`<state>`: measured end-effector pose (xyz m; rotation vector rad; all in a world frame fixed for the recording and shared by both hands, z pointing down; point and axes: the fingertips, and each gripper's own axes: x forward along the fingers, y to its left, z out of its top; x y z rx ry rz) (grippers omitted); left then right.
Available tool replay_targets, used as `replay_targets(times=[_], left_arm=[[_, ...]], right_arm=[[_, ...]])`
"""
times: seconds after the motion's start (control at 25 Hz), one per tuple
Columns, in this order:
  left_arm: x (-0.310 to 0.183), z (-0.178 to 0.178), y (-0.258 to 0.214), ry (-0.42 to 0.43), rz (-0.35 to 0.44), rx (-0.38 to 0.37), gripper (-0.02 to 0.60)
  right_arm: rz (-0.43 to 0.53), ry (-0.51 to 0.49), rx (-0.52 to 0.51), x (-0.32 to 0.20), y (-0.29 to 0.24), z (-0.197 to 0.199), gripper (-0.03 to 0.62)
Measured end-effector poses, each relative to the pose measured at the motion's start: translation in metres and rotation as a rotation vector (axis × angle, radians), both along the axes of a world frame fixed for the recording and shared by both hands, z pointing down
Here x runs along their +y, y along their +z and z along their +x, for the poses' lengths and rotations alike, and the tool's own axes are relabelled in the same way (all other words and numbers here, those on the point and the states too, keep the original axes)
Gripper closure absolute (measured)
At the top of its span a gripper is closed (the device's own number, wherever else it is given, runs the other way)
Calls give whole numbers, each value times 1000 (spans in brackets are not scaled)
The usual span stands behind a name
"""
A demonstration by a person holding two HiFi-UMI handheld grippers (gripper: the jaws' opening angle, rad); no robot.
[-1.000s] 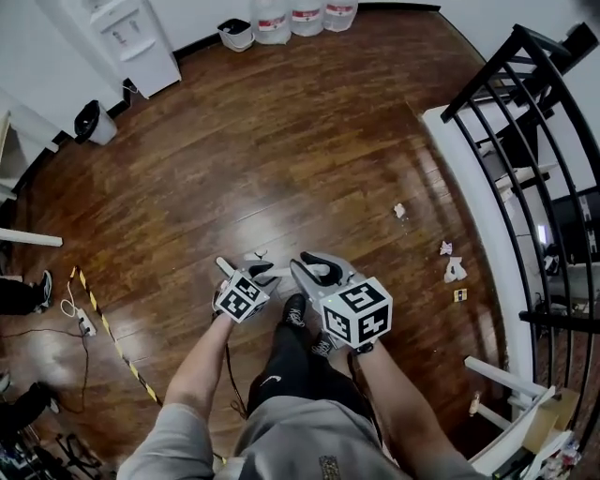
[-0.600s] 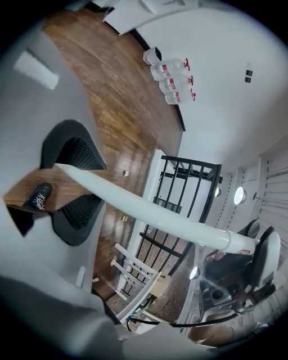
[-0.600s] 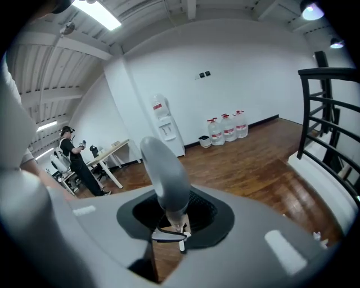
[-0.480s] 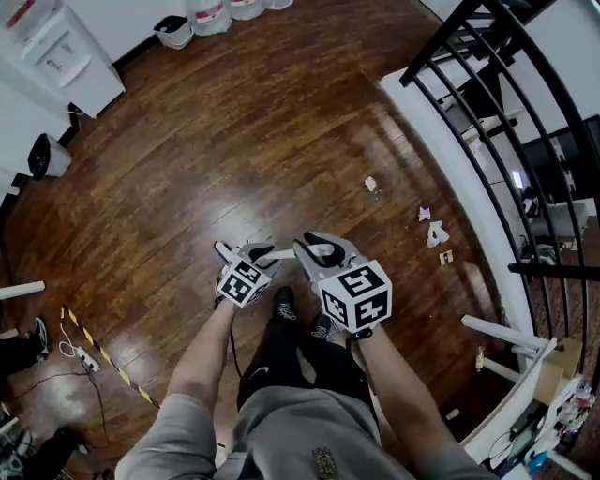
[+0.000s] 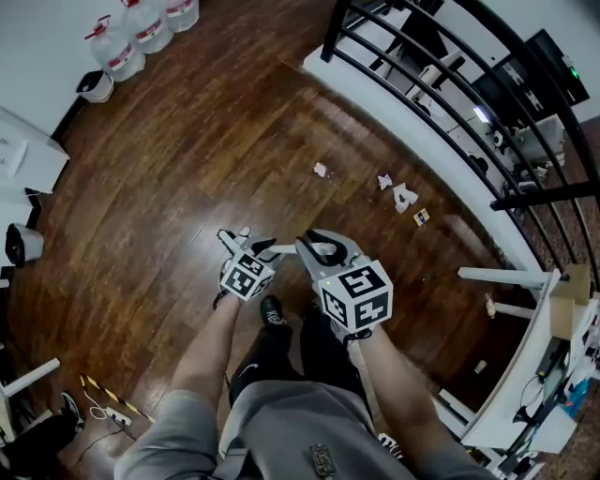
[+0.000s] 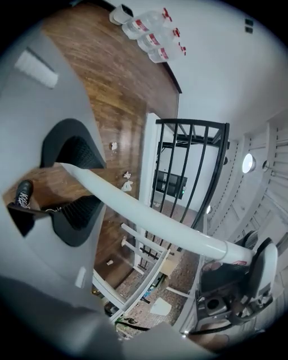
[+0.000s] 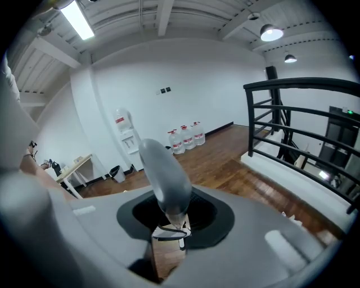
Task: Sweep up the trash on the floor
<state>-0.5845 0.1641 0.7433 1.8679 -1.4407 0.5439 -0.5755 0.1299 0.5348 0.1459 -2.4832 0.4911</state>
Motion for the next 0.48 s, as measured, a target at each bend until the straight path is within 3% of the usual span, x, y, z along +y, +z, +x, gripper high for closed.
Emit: replay_targets(times=[0.2,0.48], left_arm=[[-90,51,-9,135,20,6,428],[-216,150,-7,324,45,-2,428]], right_arm=[[26,149,2,-81,-10,57,508],[51,349,10,-196,-8,161,508]])
